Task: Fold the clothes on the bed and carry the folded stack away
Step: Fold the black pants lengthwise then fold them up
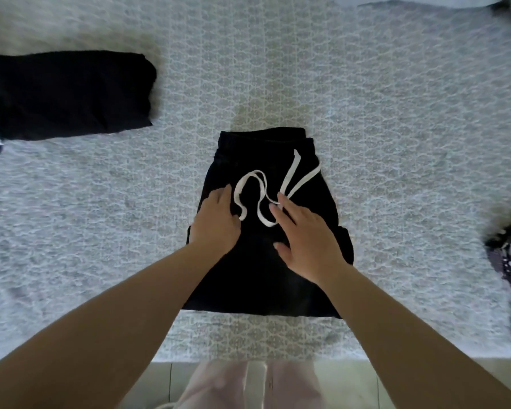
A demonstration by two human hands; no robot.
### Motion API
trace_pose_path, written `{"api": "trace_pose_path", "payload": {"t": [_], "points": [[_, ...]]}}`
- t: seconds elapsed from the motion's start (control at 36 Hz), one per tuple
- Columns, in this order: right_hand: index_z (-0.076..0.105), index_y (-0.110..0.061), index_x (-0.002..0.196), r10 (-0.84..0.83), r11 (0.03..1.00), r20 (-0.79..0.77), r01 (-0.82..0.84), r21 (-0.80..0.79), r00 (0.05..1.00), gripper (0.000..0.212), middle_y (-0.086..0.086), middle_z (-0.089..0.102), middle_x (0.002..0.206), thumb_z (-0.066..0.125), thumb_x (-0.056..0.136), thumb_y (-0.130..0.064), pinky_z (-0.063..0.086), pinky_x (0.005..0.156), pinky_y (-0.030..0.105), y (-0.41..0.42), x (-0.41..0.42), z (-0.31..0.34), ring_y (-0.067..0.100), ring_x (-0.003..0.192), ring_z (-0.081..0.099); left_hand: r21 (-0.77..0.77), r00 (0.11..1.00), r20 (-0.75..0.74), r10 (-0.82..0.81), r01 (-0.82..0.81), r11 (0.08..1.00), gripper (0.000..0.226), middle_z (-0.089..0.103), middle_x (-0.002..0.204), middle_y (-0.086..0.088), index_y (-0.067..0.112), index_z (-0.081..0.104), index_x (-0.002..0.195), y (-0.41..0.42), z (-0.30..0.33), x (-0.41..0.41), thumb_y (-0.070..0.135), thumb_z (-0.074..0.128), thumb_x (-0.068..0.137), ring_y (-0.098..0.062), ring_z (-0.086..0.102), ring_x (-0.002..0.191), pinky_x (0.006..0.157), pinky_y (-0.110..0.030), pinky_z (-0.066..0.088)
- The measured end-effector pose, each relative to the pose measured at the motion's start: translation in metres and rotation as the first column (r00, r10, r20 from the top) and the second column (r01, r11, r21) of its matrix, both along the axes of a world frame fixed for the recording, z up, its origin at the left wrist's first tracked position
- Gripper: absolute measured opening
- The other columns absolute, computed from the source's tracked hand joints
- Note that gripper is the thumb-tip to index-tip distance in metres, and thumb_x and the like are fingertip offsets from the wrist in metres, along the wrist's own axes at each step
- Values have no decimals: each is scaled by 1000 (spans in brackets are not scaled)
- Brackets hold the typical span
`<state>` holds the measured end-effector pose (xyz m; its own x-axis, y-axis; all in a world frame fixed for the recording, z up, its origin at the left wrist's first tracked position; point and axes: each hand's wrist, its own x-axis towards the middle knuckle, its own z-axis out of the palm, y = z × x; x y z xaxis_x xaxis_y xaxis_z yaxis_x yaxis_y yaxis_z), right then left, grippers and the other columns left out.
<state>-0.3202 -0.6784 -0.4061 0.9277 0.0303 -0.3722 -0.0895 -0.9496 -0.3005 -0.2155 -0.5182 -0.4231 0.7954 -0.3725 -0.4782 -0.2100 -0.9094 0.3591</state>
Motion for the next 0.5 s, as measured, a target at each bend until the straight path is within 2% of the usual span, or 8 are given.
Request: {"api": "trace_pose_path", "payload": {"t": [0.11, 0.19, 0.25, 0.28, 0.33, 0.39, 0.44, 0.5], "points": [[56, -15, 131, 39, 999, 121, -38, -16, 992, 62, 8, 48, 141, 69, 77, -43, 45, 97, 44, 16, -45, -5, 28, 119, 55, 17, 912, 204, -355, 360, 933, 63, 31, 153, -9, 7, 33, 146, 42, 9, -49, 38, 46, 93, -26, 32, 139, 113, -45, 29], [62, -17, 125, 81, 996, 44, -80, -38, 996, 71, 5, 55, 136, 75, 65, -52, 46, 95, 50, 28, -79, -16, 26, 118, 57, 69, 774, 205, -599, 599, 798, 71, 47, 143, -10, 7, 50, 136, 70, 4, -85, 49, 62, 80, -28, 46, 131, 107, -50, 37], [59, -17, 129, 76, 995, -21, -78, -69, 997, 82, 2, 52, 139, 77, 59, -55, 41, 100, 54, 31, -93, -24, 24, 124, 53, 144, 723, 137, -677, 661, 736, 83, 47, 143, -9, 9, 51, 136, 84, -4, -102, 55, 72, 71, -28, 45, 132, 106, -51, 38], [56, -17, 132, 78, 993, -39, -81, -85, 996, 87, 2, 50, 141, 78, 57, -55, 38, 102, 55, 31, -97, -27, 24, 128, 50, 183, 718, 97, -689, 668, 722, 89, 41, 148, -9, 10, 44, 141, 90, -9, -108, 57, 71, 71, -29, 38, 136, 110, -50, 32], [51, -16, 137, 87, 988, -57, -94, -126, 995, 96, 2, 46, 145, 82, 53, -50, 33, 104, 57, 31, -100, -32, 24, 131, 46, 261, 699, 51, -713, 680, 685, 97, 2, 159, -9, 13, 6, 151, 98, -18, -113, 53, 61, 82, -29, 4, 146, 118, -46, 5], [45, -17, 140, 87, 977, -95, -103, -188, 992, 102, 2, 42, 147, 88, 50, -39, 31, 105, 58, 32, -100, -36, 25, 134, 42, 344, 685, 25, -728, 678, 650, 91, -37, 149, -6, 17, -31, 141, 99, -25, -112, 34, 45, 95, -27, -32, 138, 112, -41, -21], [35, -18, 145, 86, 964, -133, -116, -241, 987, 102, 1, 34, 152, 86, 57, -26, 27, 108, 57, 34, -99, -36, 25, 138, 35, 381, 696, 60, -716, 647, 661, 85, -47, 141, -7, 16, -40, 135, 94, -29, -108, 17, 36, 96, -28, -41, 131, 108, -40, -27], [10, -20, 150, 95, 961, -158, -132, -245, 983, 99, 1, 16, 158, 73, 74, -16, 17, 112, 56, 36, -100, -39, 26, 145, 17, 374, 712, 85, -697, 625, 685, 82, -46, 141, -9, 14, -41, 134, 90, -32, -106, 10, 32, 95, -28, -40, 131, 109, -39, -23]]}}
